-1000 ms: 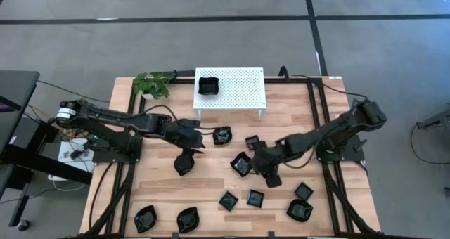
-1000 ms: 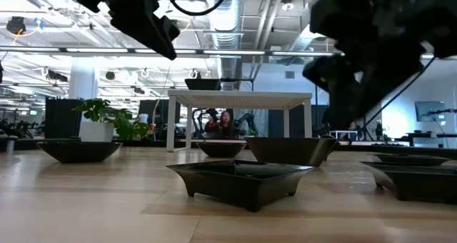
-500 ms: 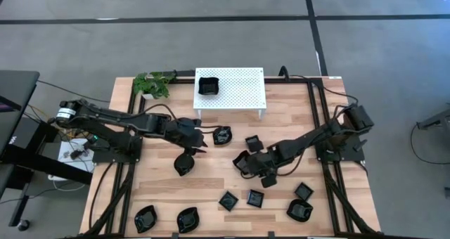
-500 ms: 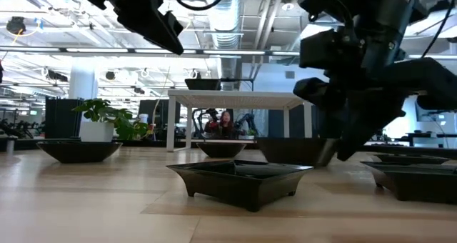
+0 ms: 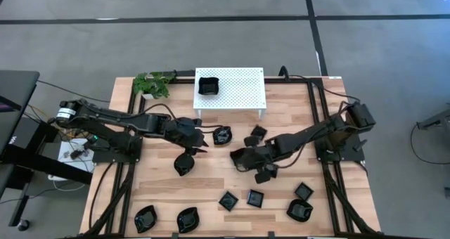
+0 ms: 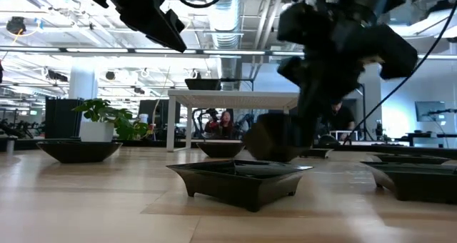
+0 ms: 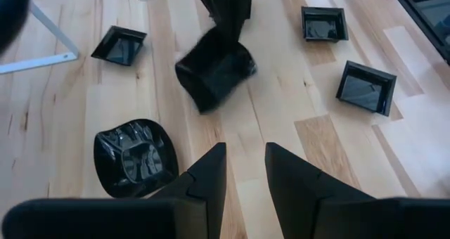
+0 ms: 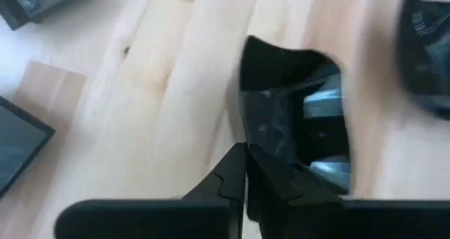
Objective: Pick & Place Mini shaped plates
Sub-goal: Stack the black distorted square plate on top of the black distorted square plates on the shelf
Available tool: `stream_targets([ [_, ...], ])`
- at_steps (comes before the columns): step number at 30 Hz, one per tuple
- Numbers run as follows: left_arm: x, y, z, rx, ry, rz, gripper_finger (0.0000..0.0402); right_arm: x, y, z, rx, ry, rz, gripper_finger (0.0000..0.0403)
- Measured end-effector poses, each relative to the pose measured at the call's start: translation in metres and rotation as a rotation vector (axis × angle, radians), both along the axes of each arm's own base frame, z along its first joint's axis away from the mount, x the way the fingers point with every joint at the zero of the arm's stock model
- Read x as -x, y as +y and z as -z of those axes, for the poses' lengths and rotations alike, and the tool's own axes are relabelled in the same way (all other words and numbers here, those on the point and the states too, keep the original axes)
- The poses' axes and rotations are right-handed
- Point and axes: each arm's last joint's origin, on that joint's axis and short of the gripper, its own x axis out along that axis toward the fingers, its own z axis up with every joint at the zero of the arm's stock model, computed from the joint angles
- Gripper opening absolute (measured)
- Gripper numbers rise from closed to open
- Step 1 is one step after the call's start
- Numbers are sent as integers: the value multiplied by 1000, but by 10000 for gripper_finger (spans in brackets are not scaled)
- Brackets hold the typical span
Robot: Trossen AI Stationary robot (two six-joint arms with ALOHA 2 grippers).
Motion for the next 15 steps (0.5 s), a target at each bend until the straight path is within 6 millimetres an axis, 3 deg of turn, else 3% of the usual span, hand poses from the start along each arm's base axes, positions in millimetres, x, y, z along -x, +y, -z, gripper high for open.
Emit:
stream_targets([
  [7,9,1,-9,-9,-18,-10,102,-13,-12,-48,18,-162,19,7],
  [15,47,8,-46,-71,-145,-103,102,-13,-35,-108,83,-371,133,2],
])
